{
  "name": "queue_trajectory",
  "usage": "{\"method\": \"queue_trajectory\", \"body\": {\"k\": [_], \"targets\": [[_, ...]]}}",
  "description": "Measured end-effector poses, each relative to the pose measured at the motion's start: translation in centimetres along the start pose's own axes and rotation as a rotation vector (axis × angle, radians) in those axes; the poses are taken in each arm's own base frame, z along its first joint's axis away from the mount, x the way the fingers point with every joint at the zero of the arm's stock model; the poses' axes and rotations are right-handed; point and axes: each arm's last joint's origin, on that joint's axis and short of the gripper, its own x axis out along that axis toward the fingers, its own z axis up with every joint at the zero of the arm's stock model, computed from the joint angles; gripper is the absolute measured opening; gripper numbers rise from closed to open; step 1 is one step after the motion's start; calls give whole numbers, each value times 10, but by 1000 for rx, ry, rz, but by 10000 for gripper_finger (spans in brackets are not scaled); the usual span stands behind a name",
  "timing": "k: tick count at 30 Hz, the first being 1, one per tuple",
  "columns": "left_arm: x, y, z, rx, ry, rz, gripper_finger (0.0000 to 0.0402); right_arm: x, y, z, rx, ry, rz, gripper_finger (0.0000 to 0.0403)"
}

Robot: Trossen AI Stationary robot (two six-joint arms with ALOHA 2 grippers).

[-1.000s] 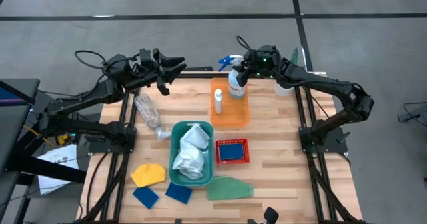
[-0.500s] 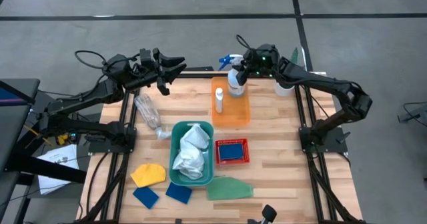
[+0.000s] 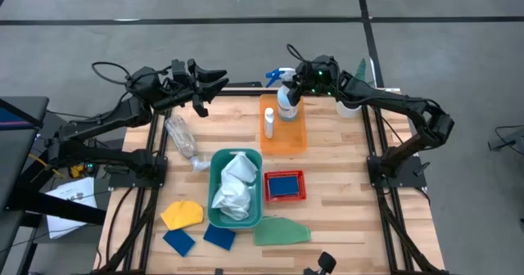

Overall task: Pick & Place Kitchen Items
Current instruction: Put the blue spray bottle into the orange bin, then put the yellow towel into the green bin

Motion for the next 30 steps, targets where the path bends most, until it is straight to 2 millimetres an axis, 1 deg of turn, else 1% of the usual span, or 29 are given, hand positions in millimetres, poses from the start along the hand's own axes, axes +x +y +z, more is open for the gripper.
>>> {"method": "queue_trajectory", "body": {"k": [4,5,10,13,18,21,24,30], "targets": [[0,0,0,0,0,0,140,0,0,-1,16,7,-4,129],[0,0,0,0,0,0,140,0,0,-1,17,9,-2,137],[0,0,0,0,0,0,140,-1,0,-5,68,53,2,237],[0,0,0,0,0,0,140,0,0,-10,74,91,2,271],[0,0,0,0,1,0,140,-1,0,-12,88,118,1,282],[0,0,0,-1,1,0,140,-8,0,-7,97,93,0,284],[0,0,0,-1,1,-1,140,-17,0,-1,98,65,-15,284],[0,-4,-1,-4,4,-17,140,-44,-2,7,115,52,-30,285]]}}
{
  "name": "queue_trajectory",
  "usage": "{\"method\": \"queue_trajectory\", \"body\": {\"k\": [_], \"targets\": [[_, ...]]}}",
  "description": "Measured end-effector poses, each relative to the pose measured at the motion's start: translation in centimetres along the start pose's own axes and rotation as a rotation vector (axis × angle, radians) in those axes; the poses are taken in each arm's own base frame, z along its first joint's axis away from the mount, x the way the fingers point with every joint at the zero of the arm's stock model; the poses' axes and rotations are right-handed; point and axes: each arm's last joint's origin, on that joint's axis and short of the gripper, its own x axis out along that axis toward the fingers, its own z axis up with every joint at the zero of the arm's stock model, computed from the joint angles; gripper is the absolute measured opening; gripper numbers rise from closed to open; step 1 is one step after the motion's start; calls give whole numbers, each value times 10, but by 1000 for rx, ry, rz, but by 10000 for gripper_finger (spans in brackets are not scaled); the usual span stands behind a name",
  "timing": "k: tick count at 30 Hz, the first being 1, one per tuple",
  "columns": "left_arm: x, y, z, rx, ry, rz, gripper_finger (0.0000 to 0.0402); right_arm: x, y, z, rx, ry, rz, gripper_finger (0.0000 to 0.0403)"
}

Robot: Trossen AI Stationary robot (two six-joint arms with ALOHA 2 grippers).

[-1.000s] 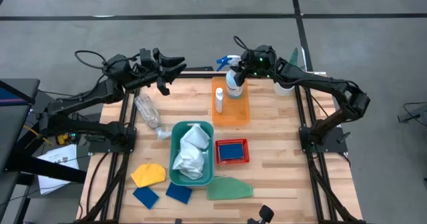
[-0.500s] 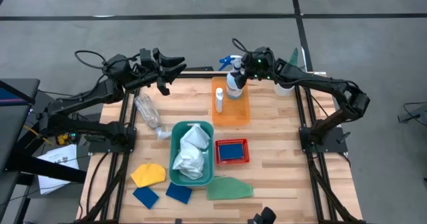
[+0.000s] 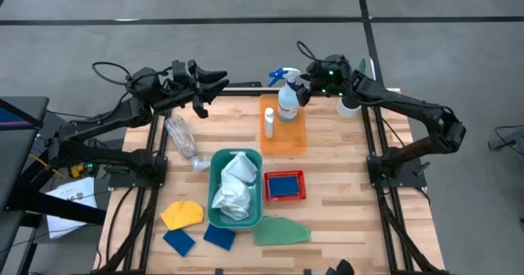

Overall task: Pick & Place Kitchen Items
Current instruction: Put the yellow towel into the green bin

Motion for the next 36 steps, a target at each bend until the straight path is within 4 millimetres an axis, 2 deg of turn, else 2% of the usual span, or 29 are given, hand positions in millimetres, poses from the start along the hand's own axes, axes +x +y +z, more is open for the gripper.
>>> {"method": "queue_trajectory", "body": {"k": [15,22,27,36], "targets": [[0,-2,-1,-1,4,-8,140,-74,13,-4,81,63,36,285],[0,0,-6,-4,62,10,140,-106,20,-11,106,84,15,285],[0,0,-7,-3,68,27,140,-123,25,-14,135,79,33,285],[-1,1,-11,-12,112,39,140,-142,36,-21,136,82,50,285]]}}
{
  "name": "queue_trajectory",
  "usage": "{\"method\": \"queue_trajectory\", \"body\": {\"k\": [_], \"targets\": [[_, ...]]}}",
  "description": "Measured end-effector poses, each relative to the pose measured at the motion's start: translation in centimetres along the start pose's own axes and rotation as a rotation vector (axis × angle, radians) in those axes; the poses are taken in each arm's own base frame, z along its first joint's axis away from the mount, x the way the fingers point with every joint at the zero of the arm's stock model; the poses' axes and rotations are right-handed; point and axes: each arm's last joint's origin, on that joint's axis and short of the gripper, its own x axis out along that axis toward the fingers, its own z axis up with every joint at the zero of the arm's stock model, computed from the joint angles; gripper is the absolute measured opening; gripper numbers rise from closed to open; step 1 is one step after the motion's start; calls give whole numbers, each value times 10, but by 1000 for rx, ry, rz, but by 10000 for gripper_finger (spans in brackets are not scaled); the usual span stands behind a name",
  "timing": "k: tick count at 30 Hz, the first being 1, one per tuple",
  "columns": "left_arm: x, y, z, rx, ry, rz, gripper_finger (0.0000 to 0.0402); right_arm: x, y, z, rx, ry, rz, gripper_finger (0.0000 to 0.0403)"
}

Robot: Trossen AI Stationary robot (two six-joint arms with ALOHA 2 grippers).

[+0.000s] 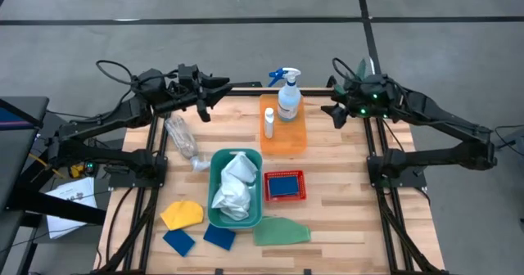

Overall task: Pick & Place Kitchen Items
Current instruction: Put the yellow towel into the green bin

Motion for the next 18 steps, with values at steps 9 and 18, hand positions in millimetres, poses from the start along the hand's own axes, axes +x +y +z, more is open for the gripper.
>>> {"method": "queue_trajectory", "body": {"k": [9,18], "targets": [[-1,3,-12,-75,124,33,141,-9,2,-6,10,11,-26,286],[-5,-6,-33,-155,330,39,190,-13,1,-6,-3,-5,-18,286]]}}
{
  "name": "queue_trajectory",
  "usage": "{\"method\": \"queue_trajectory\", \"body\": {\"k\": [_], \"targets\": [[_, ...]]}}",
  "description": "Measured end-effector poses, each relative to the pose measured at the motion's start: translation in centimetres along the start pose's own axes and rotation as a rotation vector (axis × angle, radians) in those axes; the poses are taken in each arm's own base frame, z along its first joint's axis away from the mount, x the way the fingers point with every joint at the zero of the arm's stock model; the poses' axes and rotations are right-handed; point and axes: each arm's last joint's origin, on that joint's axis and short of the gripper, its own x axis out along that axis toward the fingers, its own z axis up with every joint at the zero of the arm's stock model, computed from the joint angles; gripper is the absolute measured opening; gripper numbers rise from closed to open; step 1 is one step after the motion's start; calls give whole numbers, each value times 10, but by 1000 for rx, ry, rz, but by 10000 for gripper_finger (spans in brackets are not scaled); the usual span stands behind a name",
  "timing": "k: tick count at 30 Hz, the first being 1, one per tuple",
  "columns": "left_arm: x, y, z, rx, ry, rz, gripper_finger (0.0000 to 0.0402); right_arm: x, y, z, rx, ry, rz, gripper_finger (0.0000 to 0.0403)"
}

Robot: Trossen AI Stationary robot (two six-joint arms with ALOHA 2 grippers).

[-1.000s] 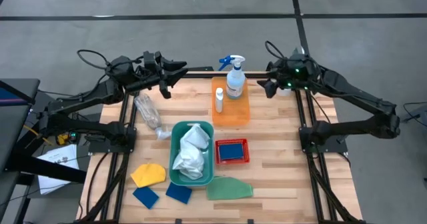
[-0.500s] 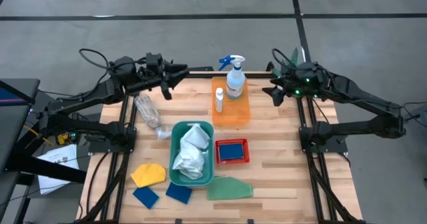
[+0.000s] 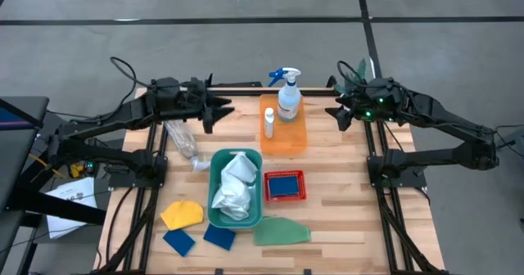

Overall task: Pick & Place Kitchen Items
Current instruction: Put the yellow towel into the green bin

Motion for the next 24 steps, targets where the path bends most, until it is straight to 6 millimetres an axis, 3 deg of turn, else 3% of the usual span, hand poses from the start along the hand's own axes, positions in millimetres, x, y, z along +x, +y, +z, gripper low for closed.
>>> {"method": "queue_trajectory", "body": {"k": [6,13,24], "targets": [[-3,-10,-17,-3,155,-39,211,0,0,0,-9,0,0,286],[-12,-25,-45,-119,477,-202,203,0,0,0,-12,1,0,286],[-35,-38,-81,-242,884,-119,200,0,0,0,-14,1,0,286]]}}
